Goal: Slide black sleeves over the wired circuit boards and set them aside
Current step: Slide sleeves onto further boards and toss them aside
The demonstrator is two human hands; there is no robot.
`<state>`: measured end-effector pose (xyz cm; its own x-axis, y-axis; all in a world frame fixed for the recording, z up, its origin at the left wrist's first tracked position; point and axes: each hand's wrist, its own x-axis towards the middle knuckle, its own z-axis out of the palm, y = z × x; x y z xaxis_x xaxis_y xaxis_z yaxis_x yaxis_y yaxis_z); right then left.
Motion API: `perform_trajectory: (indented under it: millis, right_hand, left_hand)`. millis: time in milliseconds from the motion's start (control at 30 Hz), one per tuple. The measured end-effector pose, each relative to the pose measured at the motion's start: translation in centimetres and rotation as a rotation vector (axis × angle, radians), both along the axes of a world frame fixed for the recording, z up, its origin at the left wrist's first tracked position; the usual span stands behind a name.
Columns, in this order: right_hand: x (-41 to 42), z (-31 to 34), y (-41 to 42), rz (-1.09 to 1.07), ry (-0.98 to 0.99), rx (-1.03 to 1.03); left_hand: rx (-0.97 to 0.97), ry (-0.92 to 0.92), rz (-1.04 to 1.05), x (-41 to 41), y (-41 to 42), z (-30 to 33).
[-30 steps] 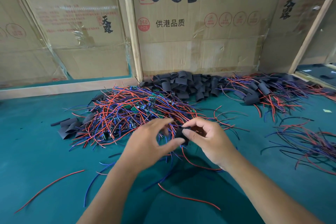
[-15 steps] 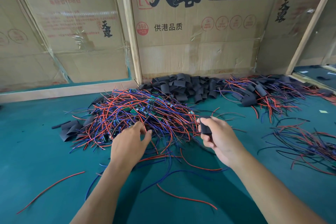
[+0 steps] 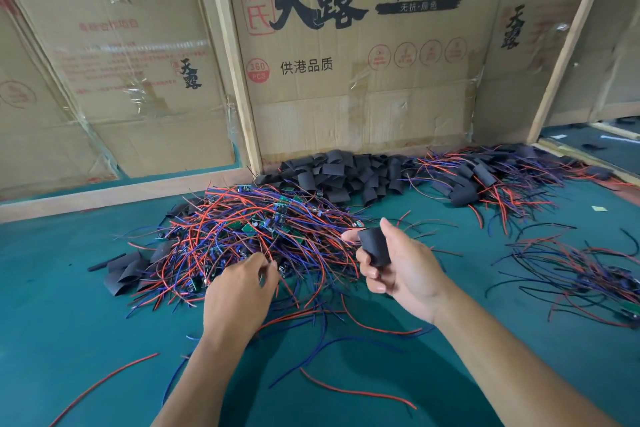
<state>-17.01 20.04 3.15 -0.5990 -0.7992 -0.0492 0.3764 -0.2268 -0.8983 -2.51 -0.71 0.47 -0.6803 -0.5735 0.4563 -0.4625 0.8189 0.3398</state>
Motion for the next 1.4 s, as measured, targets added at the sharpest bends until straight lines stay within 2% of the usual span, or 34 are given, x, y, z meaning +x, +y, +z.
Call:
perform_trajectory:
  millis: [133,233,367,500,567,667,700,767,900,1000,1067,1100,1200,1267,1333,1400]
  right_hand:
    - [0.5,-0.2,-0.1,0.022,0.029,-0.073]
    - [0.7,-0.8,0.2,-0.059,0.221,0.003]
    - [1.5,-0.9,0.0,-0.121,0.447,0.113]
    - [1.9,-1.1,-0.2,-0.085,0.431,0.106]
    - [1.7,-1.2,-0.2,-0.057,0.437,0.112]
    - [1.5,-1.4,-0.1,-0.033,0.443,0.128]
    - [1.5,-1.4,-0.1,-0.03,0.451,0.134]
    - [1.5,-1.4,-0.1,-0.026,0.468,0.147]
    - [1.5,-1.3,-0.1,-0.034,0.47,0.15]
    - [1.7,-1.1,-0.2,-0.05,0.448,0.14]
    - [1.6,-1.1,-0.2,-0.064,0.459,0.138]
    - [1.6,-1.1,-0.2,-0.069,0.477,0.146]
    - [1.3,-1.2,-0.1,-0.08,0.51,0.166]
    - [1.2,-1.2,-0.1,-0.083,0.5,0.155]
    - [1.2,-1.2,-0.1,-0.095,0.493,0.147]
    - [1.2,-1.3,-0.3,-0.124,0.486,0.136]
  left_hand:
    - [0.004,-0.025,-0.014,0.0,0.0,0.1]
    - [0.001,-0.022,-0.014,0.0,0.4,0.9]
    - [0.025,0.127,0.043,0.1,0.9,3.1]
    - [0.143,0.266,0.001,-4.0,-2.5,8.3]
    - [0.102,0.076,-0.008,-6.6,-5.9,11.2]
    - [-0.079,-0.444,0.027,-8.4,-9.0,12.2]
    - [-0.128,-0.553,0.032,-8.5,-9.4,11.8]
    - [-0.223,-0.591,0.025,-8.4,-9.6,10.8]
    - [-0.417,-0.499,0.047,-8.3,-9.5,10.9]
    - [-0.441,-0.395,0.015,-7.5,-8.8,12.3]
    - [-0.373,-0.23,-0.053,-6.5,-7.8,13.4]
    - [-0.269,-0.141,-0.093,-5.6,-7.4,14.0]
    - [0.226,0.048,-0.246,-2.6,-6.1,14.7]
    - [0.444,0.145,-0.313,-0.7,-5.4,14.0]
    - [0.58,0.248,-0.316,1.0,-4.3,12.3]
    - [0.63,0.379,-0.266,2.4,-2.6,10.5]
